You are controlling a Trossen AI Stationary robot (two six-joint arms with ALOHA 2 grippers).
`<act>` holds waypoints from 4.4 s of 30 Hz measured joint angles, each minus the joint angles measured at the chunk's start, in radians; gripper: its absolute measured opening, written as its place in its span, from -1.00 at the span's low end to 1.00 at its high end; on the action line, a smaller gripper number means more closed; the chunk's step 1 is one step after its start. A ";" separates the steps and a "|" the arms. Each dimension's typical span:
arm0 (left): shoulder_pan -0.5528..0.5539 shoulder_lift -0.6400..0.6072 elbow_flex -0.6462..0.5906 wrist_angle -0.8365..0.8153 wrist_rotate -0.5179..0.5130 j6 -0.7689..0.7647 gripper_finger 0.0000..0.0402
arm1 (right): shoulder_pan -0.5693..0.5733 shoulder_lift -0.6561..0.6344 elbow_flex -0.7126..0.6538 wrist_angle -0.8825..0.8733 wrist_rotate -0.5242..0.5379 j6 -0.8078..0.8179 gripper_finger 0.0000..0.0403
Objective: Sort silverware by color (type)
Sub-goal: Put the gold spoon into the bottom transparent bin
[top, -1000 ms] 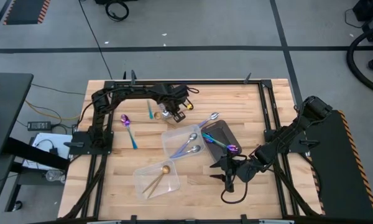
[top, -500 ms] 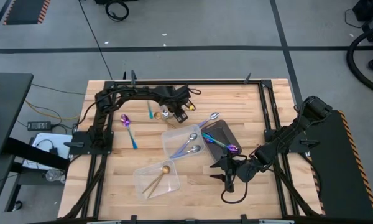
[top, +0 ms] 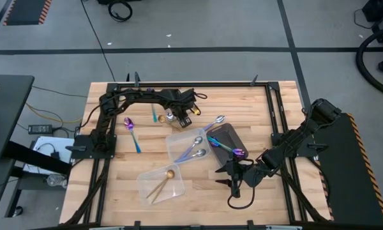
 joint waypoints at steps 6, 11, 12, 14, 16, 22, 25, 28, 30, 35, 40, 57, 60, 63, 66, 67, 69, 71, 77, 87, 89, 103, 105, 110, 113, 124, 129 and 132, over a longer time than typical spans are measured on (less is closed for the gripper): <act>-0.017 0.001 0.000 0.017 -0.001 0.017 -0.92 | 0.000 0.000 0.000 0.000 0.000 -0.003 -0.03; -0.035 -0.007 -0.002 0.046 0.008 0.039 -0.92 | 0.000 0.000 0.000 -0.001 0.000 -0.002 -0.03; -0.039 -0.011 -0.003 0.046 0.017 0.043 -0.92 | 0.000 0.000 0.000 -0.001 0.000 -0.002 -0.03; -0.047 -0.017 -0.003 0.057 0.022 0.045 -0.92 | 0.000 0.000 0.000 -0.001 0.000 -0.002 -0.03; -0.052 -0.025 -0.003 0.066 0.030 0.045 -0.94 | 0.000 0.000 0.000 -0.001 0.000 -0.001 -0.03; -0.080 -0.027 -0.003 0.121 0.068 0.068 -1.00 | 0.000 0.000 0.000 -0.010 0.001 0.015 -0.03; -0.089 -0.027 -0.003 0.149 0.068 0.072 -0.99 | 0.000 0.000 0.000 -0.010 0.001 0.016 -0.03; -0.090 -0.028 -0.003 0.167 0.081 0.074 -0.99 | 0.000 0.000 0.000 -0.010 0.001 0.016 -0.03; -0.089 -0.028 -0.003 0.169 0.088 0.074 -0.99 | 0.000 0.000 0.000 -0.010 0.001 0.016 -0.03; -0.087 -0.029 -0.003 0.184 0.056 0.065 -0.95 | 0.000 0.000 0.000 -0.010 0.001 0.016 -0.06; -0.101 -0.023 -0.001 0.225 0.036 0.090 -0.60 | 0.000 0.000 0.000 -0.010 0.000 0.016 -0.07; -0.108 0.045 0.003 0.257 0.041 0.070 -0.34 | 0.000 0.000 0.000 0.011 0.000 -0.006 -0.07; -0.106 0.054 0.006 0.235 0.067 0.096 -0.51 | 0.000 0.000 0.000 0.014 0.000 -0.009 -0.07; -0.107 0.055 0.005 0.224 0.075 0.115 -0.72 | 0.000 0.000 0.000 0.015 0.000 -0.010 -0.07; -0.107 0.056 0.005 0.220 0.082 0.122 -0.92 | 0.000 0.000 0.000 0.014 0.000 -0.010 -0.07; -0.107 0.056 0.005 0.219 0.084 0.122 -0.93 | 0.000 0.000 0.000 0.014 0.000 -0.010 -0.07; -0.106 0.057 0.004 0.218 0.086 0.123 -0.93 | 0.000 0.000 0.000 0.014 0.000 -0.011 -0.07; -0.106 0.058 0.008 0.213 0.086 0.123 -0.93 | 0.000 0.000 0.000 0.014 0.000 -0.011 -0.07; -0.109 0.040 0.035 0.184 0.067 0.134 -0.94 | 0.000 0.000 0.000 0.011 0.000 -0.014 -0.07; -0.114 0.010 0.046 0.158 0.062 0.144 -0.95 | 0.000 0.000 0.000 0.005 0.000 -0.012 -0.07; -0.115 0.009 0.048 0.161 0.060 0.144 -0.95 | 0.000 0.000 0.000 0.004 0.000 -0.012 -0.07; -0.143 -0.208 0.049 0.073 0.040 0.119 -0.96 | 0.000 -0.003 0.000 -0.010 0.000 -0.012 -0.07; -0.158 -0.258 0.049 0.029 0.039 0.099 -0.96 | 0.000 -0.003 0.000 -0.010 0.001 -0.024 -0.07; -0.217 -0.363 0.050 -0.054 0.009 0.064 -0.96 | -0.008 -0.003 0.000 -0.009 0.001 -0.051 -0.07; -0.268 -0.400 0.050 -0.108 -0.022 0.047 -0.96 | -0.008 -0.003 0.000 -0.005 0.001 -0.074 -0.07; -0.458 -0.422 0.049 -0.313 -0.089 -0.065 -0.96 | -0.013 -0.003 0.000 0.013 0.000 -0.090 -0.07; -0.547 -0.448 0.048 -0.372 -0.191 -0.141 -0.96 | -0.013 -0.003 0.000 0.016 0.000 -0.090 -0.07; -0.599 -0.462 0.048 -0.405 -0.236 -0.197 -0.96 | -0.013 -0.004 0.000 0.018 0.000 -0.090 -0.07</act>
